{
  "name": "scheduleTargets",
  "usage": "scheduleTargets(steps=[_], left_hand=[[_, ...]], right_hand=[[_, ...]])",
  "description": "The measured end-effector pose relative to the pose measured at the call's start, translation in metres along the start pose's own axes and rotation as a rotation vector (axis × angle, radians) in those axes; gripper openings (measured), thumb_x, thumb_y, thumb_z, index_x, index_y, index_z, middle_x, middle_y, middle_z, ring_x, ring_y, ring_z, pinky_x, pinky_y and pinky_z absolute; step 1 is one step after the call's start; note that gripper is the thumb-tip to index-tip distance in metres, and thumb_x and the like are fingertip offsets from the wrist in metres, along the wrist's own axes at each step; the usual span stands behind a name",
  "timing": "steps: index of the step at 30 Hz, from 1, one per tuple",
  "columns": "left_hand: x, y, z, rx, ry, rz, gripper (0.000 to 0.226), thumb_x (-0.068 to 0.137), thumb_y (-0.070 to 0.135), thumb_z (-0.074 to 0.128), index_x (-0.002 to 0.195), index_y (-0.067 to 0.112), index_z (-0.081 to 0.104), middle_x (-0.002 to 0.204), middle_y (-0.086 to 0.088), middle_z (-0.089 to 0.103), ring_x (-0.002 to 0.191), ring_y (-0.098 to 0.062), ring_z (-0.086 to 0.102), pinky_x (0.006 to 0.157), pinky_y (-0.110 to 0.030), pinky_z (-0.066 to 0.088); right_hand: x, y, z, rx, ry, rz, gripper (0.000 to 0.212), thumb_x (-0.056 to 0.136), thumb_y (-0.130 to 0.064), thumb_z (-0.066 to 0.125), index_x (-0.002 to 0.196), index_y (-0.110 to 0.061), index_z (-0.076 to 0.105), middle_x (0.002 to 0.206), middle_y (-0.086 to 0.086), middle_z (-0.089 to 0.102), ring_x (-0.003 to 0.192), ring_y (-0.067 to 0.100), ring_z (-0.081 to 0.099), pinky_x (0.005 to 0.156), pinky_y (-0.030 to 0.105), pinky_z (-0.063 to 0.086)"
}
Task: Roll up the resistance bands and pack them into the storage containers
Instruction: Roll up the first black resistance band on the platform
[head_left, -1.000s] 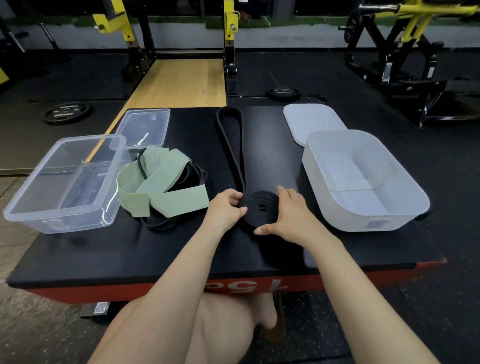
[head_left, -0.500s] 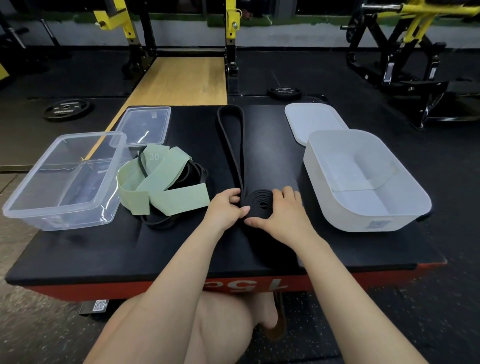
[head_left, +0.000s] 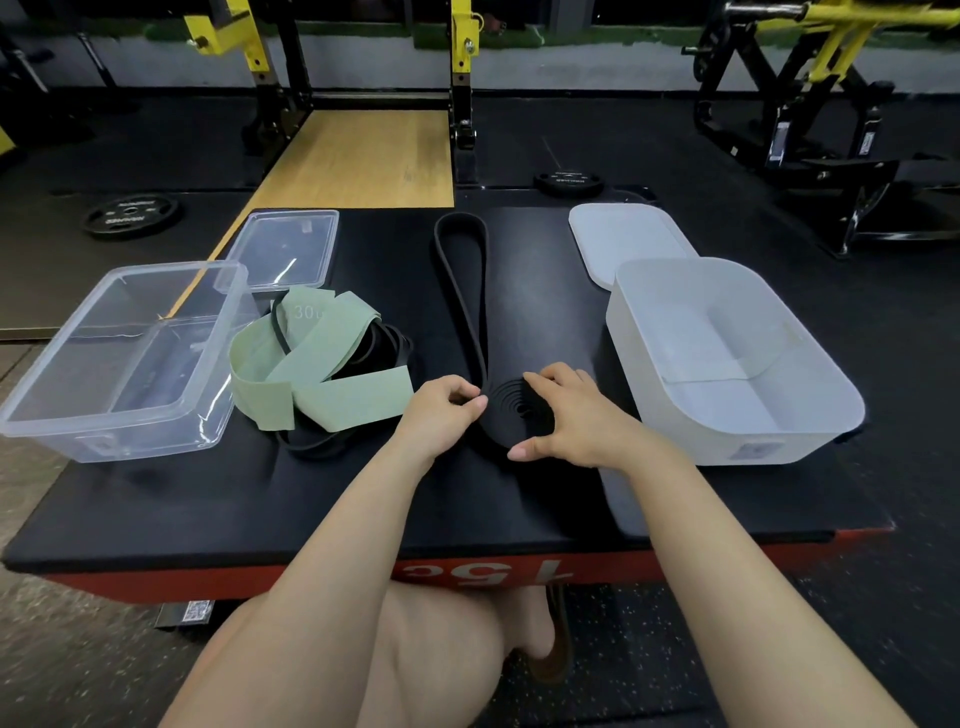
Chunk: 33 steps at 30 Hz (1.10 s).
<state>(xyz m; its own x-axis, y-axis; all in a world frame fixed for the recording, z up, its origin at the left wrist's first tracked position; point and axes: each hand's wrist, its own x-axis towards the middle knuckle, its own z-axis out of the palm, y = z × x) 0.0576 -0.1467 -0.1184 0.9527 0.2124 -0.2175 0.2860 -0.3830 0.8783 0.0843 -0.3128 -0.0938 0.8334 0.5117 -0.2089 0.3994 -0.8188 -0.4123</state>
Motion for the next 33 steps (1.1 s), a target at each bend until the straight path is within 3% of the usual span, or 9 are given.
scheduleTargets(steps=[5,8,11,16,18,22,26,29,33], left_hand=[[0.001,-0.002,0.001,-0.001,0.026,-0.015,0.011,0.085,0.015,0.065,0.082,0.02,0.055,0.096,-0.003,0.064,0.088,-0.017,0.057,0.087,-0.035,0.048],[0.0,0.0,0.001,-0.04,0.03,-0.031,0.02,0.085,0.017,0.066,0.102,0.018,0.055,0.102,-0.002,0.063,0.09,-0.018,0.06,0.087,-0.035,0.051],[-0.003,0.003,0.001,-0.08,0.005,-0.024,0.04,0.089,0.014,0.061,0.127,0.015,0.05,0.097,0.0,0.061,0.074,-0.013,0.058,0.08,-0.03,0.051],[-0.003,0.004,0.002,-0.017,-0.028,-0.001,0.039,0.091,0.011,0.057,0.13,0.016,0.054,0.108,-0.004,0.063,0.063,-0.006,0.053,0.06,-0.014,0.042],[-0.002,0.004,0.002,0.022,-0.019,0.007,0.038,0.09,0.012,0.058,0.128,0.018,0.056,0.114,-0.005,0.065,0.07,-0.011,0.059,0.067,-0.018,0.046],[0.0,0.005,0.003,0.079,0.001,-0.005,0.037,0.088,0.01,0.061,0.124,0.017,0.059,0.113,-0.007,0.066,0.107,-0.027,0.061,0.099,-0.035,0.046],[0.001,0.005,0.004,0.091,0.011,-0.008,0.036,0.088,0.01,0.061,0.123,0.017,0.06,0.114,-0.006,0.066,0.109,-0.026,0.061,0.101,-0.037,0.045],[0.001,0.004,0.006,0.104,0.018,0.01,0.036,0.088,0.009,0.06,0.123,0.017,0.06,0.115,-0.005,0.065,0.109,-0.024,0.06,0.101,-0.038,0.045],[0.002,0.004,0.007,0.179,0.039,0.042,0.037,0.089,0.011,0.059,0.125,0.017,0.059,0.118,-0.003,0.063,0.11,-0.021,0.058,0.1,-0.033,0.043]], right_hand=[[0.003,0.003,-0.004,-0.009,-0.051,-0.035,0.099,0.077,-0.046,0.073,0.151,-0.015,0.016,0.147,-0.002,0.023,0.136,0.019,0.017,0.114,0.034,0.025],[0.004,0.004,-0.006,-0.022,-0.062,-0.064,0.099,0.076,-0.045,0.074,0.151,-0.015,0.017,0.147,-0.002,0.024,0.135,0.018,0.019,0.113,0.034,0.026],[0.006,0.005,-0.008,-0.032,-0.086,-0.094,0.098,0.077,-0.042,0.074,0.151,-0.015,0.017,0.146,-0.002,0.024,0.135,0.018,0.019,0.113,0.032,0.024],[0.01,0.008,-0.011,-0.036,-0.117,-0.113,0.098,0.077,-0.04,0.075,0.151,-0.015,0.017,0.148,-0.002,0.023,0.136,0.018,0.018,0.113,0.031,0.023],[0.009,0.008,-0.009,-0.029,-0.1,-0.108,0.099,0.076,-0.041,0.075,0.151,-0.015,0.017,0.149,-0.002,0.023,0.137,0.018,0.018,0.113,0.03,0.022],[-0.002,0.007,-0.002,0.061,0.019,-0.006,0.107,0.07,-0.043,0.08,0.151,-0.016,0.015,0.154,-0.002,0.021,0.142,0.017,0.016,0.114,0.033,0.023],[-0.021,0.0,0.012,0.08,0.256,0.185,0.099,0.066,-0.051,0.079,0.143,-0.012,0.03,0.141,0.002,0.035,0.134,0.02,0.031,0.103,0.036,0.038],[-0.026,-0.008,0.024,0.072,0.304,0.193,0.082,0.071,-0.055,0.073,0.132,-0.011,0.041,0.126,0.004,0.042,0.124,0.022,0.037,0.098,0.035,0.041],[-0.021,-0.023,0.036,-0.033,0.374,0.217,0.094,0.066,-0.071,0.064,0.128,-0.005,0.039,0.125,0.008,0.039,0.119,0.024,0.035,0.096,0.032,0.037]])
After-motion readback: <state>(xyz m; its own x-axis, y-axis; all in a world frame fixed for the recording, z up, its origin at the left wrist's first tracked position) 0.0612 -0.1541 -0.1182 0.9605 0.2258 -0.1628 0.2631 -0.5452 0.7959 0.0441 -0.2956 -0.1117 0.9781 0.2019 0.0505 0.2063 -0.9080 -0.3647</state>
